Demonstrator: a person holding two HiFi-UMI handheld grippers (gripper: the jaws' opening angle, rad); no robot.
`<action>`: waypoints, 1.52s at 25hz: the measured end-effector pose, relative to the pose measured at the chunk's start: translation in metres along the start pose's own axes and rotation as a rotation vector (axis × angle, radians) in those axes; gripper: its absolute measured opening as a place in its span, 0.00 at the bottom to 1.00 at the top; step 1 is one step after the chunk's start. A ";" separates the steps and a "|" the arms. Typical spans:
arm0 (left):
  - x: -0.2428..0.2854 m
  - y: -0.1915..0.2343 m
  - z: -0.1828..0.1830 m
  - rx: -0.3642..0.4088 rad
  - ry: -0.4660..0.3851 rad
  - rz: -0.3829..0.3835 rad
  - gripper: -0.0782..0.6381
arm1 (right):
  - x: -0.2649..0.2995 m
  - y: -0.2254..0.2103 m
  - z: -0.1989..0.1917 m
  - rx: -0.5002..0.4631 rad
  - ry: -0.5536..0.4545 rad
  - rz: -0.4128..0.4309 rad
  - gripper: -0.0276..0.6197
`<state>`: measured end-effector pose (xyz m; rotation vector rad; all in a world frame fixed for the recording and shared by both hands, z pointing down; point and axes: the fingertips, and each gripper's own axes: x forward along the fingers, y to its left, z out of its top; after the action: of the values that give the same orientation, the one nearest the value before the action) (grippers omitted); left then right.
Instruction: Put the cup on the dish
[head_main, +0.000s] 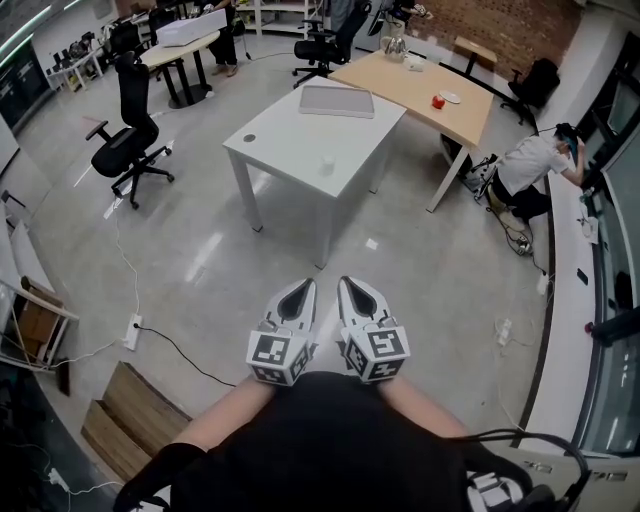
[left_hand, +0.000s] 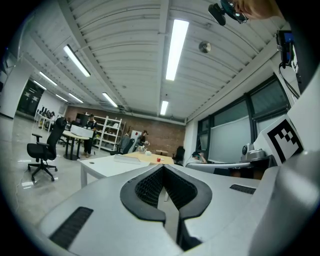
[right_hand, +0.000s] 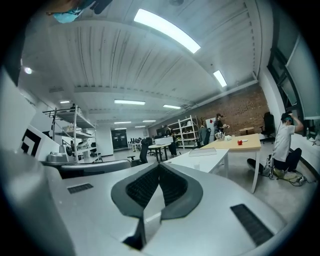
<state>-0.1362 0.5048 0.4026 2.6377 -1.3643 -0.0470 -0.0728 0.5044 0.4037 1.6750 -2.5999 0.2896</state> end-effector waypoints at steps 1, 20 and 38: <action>-0.005 0.003 -0.003 0.000 0.000 -0.002 0.10 | 0.000 0.005 -0.005 0.003 0.004 -0.002 0.06; 0.026 0.050 -0.020 -0.017 0.054 0.008 0.10 | 0.053 -0.006 -0.030 0.058 0.064 -0.019 0.06; 0.198 0.088 -0.015 -0.024 0.090 0.020 0.10 | 0.181 -0.136 0.004 0.076 0.079 -0.006 0.06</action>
<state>-0.0904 0.2959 0.4415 2.5724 -1.3526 0.0573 -0.0250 0.2867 0.4416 1.6572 -2.5578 0.4506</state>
